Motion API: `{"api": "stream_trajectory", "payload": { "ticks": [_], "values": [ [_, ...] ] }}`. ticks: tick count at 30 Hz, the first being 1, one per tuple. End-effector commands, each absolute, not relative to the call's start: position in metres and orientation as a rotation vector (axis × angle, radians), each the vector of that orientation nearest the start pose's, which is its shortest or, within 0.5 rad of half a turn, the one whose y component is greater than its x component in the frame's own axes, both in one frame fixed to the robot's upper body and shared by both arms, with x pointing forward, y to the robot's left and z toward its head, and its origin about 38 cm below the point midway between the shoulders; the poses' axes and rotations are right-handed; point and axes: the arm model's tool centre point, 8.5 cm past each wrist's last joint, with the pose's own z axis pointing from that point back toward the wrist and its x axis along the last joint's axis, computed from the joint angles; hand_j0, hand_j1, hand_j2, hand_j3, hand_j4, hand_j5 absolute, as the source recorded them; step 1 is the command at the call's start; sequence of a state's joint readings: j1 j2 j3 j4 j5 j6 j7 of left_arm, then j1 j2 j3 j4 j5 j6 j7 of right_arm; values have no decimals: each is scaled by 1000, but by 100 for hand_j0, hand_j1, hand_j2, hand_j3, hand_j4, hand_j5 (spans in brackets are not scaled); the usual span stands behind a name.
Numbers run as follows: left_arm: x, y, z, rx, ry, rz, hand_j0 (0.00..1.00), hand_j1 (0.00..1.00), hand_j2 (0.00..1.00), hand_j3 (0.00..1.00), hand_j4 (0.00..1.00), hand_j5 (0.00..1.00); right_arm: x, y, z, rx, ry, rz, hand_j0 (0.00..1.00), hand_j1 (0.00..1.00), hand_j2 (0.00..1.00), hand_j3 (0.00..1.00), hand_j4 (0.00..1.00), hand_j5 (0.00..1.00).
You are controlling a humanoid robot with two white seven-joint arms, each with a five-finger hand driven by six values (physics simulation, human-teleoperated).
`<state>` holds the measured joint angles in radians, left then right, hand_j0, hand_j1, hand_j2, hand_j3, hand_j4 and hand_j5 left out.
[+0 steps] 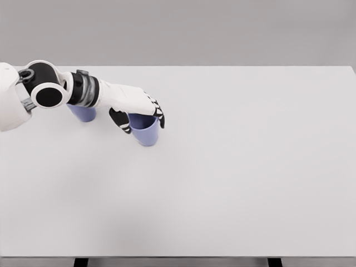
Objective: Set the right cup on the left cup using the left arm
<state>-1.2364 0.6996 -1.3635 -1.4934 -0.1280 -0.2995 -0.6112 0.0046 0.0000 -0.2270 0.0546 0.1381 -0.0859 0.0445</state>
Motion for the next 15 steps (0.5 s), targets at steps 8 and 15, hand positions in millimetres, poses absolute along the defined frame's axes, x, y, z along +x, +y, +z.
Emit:
{"api": "stream_trajectory", "payload": {
  "ticks": [8,15],
  "values": [
    [457,169,253,-292,1608,3246,71,71,71,71,71,71,-12,-264,-261,-37,-33,-87,100,100,100,100,100,100],
    [459,178,258,-323,1609,3251,71,71,71,71,71,71,-12,-264,-261,-37,-34,-87,100,100,100,100,100,100]
  ]
}}
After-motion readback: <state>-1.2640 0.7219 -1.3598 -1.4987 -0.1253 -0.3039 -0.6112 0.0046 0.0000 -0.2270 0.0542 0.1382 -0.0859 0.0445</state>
